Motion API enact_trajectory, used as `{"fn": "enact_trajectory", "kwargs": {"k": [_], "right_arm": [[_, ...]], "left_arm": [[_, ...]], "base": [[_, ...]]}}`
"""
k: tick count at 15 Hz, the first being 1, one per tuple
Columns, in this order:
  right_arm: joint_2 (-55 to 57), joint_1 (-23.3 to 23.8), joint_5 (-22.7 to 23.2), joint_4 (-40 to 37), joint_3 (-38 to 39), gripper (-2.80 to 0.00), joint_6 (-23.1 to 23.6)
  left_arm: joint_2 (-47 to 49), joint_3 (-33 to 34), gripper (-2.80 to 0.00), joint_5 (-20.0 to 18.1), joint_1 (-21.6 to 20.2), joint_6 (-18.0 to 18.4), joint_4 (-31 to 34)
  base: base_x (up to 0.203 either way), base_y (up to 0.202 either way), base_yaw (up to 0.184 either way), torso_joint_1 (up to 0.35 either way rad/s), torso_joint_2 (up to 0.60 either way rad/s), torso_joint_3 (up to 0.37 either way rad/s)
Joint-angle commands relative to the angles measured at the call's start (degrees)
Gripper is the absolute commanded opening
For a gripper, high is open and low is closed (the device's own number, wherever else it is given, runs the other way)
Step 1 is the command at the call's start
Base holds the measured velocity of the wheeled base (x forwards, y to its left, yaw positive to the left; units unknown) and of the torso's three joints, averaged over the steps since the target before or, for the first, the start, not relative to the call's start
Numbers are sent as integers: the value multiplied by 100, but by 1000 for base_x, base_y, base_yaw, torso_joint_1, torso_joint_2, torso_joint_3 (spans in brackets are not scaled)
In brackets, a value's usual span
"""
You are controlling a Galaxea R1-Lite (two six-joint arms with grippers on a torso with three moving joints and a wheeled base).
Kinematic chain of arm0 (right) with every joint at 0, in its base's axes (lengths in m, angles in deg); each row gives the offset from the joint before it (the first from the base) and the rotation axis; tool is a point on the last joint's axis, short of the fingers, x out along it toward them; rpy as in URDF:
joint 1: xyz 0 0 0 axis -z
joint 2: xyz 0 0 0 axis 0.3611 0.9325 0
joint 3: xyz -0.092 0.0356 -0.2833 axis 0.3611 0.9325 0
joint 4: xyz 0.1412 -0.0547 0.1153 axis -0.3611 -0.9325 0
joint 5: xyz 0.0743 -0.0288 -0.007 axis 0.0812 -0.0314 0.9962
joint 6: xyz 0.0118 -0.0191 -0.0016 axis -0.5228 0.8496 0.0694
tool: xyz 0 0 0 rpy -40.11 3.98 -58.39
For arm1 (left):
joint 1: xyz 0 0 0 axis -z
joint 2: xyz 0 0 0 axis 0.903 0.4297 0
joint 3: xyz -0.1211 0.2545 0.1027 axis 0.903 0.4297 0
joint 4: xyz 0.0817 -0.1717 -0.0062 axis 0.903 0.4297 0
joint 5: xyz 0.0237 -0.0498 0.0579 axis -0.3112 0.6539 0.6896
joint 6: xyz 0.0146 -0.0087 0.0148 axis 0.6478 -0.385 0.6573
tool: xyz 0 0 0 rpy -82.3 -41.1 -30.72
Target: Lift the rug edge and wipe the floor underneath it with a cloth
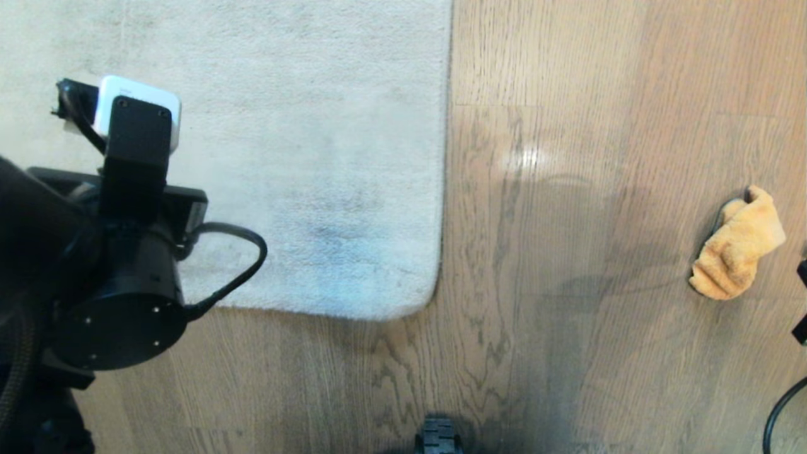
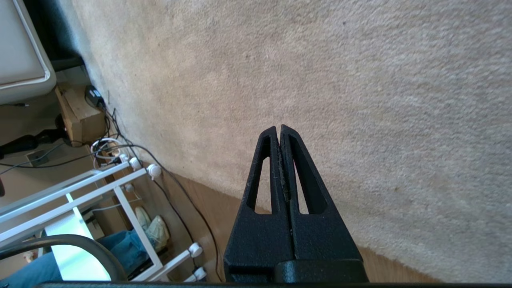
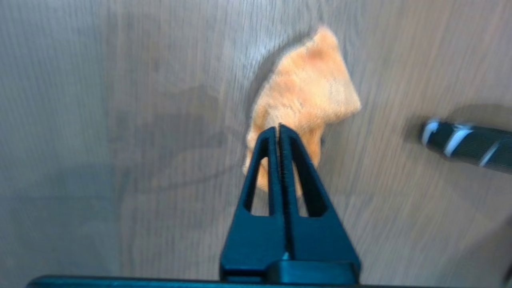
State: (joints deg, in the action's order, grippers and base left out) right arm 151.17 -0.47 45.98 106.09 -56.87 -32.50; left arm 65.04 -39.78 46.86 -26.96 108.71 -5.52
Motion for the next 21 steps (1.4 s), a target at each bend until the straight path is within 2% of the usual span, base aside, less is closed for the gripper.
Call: {"fn": "enact_trajectory", "kwargs": {"k": [1, 4, 7, 8, 10, 11, 12, 14, 16, 18, 21], "right_arm": [[-613, -4, 252, -16, 0, -280, 64], [-1674, -4, 713, -1078, 0, -280, 214], [-3183, -32, 1420, -2555, 0, -280, 472], [-3499, -188, 1617, -2998, 0, -280, 722], [-3754, -822, 1785, -3470, 0, -280, 1044], [-3855, -1091, 1738, -3778, 0, -280, 1145], [-3928, -1331, 1506, -4052, 0, -280, 1180], [-4178, -1784, 634, -4888, 0, -280, 1177], [-4665, -2008, 131, -5664, 0, -280, 1044], [-5234, -2061, -22, -6201, 0, -280, 913], [-6739, -2071, -215, -7258, -4, -280, 840]], "left_arm": [[-182, 201, -280, 40, -23, 33, -45], [-270, 248, -280, 31, -98, 52, -32], [-297, 247, -280, 31, -222, 52, -37], [-297, 247, -280, 31, -275, 52, -37], [-297, 247, -280, 23, -322, 52, -37], [-297, 247, -280, 15, -392, 90, -37], [-306, 231, -280, 14, -419, 105, -37], [-306, 230, -280, 10, -549, 98, -42], [-354, 256, -280, 14, -647, 70, -51], [-403, 256, -280, 14, -755, 62, -45], [-411, 265, -280, 14, -832, 29, -45]], "base": [[0, 0, 0, 0, 0, 0], [0, 0, 0, 0, 0, 0], [0, 0, 0, 0, 0, 0], [0, 0, 0, 0, 0, 0], [0, 0, 0, 0, 0, 0], [0, 0, 0, 0, 0, 0], [0, 0, 0, 0, 0, 0], [0, 0, 0, 0, 0, 0], [0, 0, 0, 0, 0, 0], [0, 0, 0, 0, 0, 0], [0, 0, 0, 0, 0, 0]]}}
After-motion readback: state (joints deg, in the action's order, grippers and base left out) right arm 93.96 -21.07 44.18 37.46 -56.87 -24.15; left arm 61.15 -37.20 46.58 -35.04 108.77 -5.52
